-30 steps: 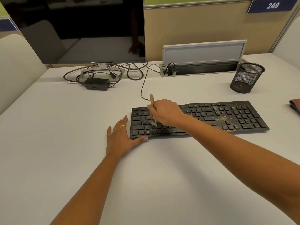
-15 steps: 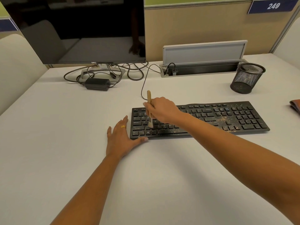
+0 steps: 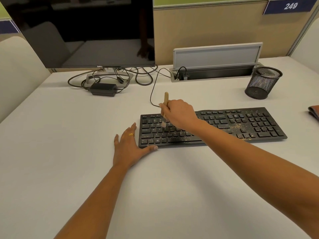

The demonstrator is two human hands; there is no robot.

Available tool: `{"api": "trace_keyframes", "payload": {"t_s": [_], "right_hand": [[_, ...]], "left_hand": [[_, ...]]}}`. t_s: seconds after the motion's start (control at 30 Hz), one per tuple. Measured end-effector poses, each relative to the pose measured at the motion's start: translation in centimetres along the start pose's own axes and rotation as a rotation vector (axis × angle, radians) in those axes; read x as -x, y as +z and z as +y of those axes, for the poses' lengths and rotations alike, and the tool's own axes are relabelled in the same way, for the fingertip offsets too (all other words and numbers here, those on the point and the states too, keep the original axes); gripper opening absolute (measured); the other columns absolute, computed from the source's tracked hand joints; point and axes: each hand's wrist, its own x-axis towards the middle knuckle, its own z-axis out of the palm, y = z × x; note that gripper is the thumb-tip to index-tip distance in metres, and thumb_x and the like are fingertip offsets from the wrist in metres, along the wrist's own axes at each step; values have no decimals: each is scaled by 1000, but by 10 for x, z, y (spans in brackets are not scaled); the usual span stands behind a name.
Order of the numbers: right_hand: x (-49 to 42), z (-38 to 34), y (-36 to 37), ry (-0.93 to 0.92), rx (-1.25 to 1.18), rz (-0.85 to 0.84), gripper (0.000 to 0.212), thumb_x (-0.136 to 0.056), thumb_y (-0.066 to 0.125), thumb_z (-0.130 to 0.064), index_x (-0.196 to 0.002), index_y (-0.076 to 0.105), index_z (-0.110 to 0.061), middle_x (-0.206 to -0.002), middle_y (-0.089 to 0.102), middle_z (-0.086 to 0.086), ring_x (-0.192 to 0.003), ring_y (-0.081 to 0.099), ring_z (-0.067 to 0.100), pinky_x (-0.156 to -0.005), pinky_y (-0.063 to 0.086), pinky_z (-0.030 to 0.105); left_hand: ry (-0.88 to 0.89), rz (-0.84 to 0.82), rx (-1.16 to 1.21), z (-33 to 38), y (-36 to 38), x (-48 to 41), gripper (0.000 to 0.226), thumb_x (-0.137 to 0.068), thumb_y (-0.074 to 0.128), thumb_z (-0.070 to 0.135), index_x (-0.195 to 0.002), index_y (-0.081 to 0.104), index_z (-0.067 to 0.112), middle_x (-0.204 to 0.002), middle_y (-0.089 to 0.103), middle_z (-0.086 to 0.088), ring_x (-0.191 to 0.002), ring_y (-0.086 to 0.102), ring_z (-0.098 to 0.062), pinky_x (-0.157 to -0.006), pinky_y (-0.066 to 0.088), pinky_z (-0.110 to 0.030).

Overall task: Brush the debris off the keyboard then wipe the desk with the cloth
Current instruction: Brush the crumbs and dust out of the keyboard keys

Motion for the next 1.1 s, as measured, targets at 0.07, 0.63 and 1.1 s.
{"api": "trace_keyframes", "payload": {"t_s": [0.07,0.63,1.1], "right_hand": [[4,1,5,17,-18,17,52,-100,27,-42,-94,67,-8,-86,69,9,-81,63,27,-75,50,38],[13,8,11,-16,-114,-72,51,-101,29,-36,-90,67,-4,-83,70,11,-79,64,26,-76,50,39],[12,15,0,-67,4,-120,47,-101,30,-40,-78,61,-12,-82,66,3,-75,55,17,-69,38,29]], "left_hand": [[2,4,-2,0,0,0,127,-49,53,84,-152,16,20,-153,32,4,-143,23,-11,-119,0,-42],[10,10,-3,-1,2,-1,125,-50,53,83,-152,17,19,-153,32,3,-143,24,-13,-119,1,-43],[7,9,-17,-2,2,-1,126,-49,52,84,-151,17,20,-153,32,2,-143,24,-13,-119,2,-43]]}}
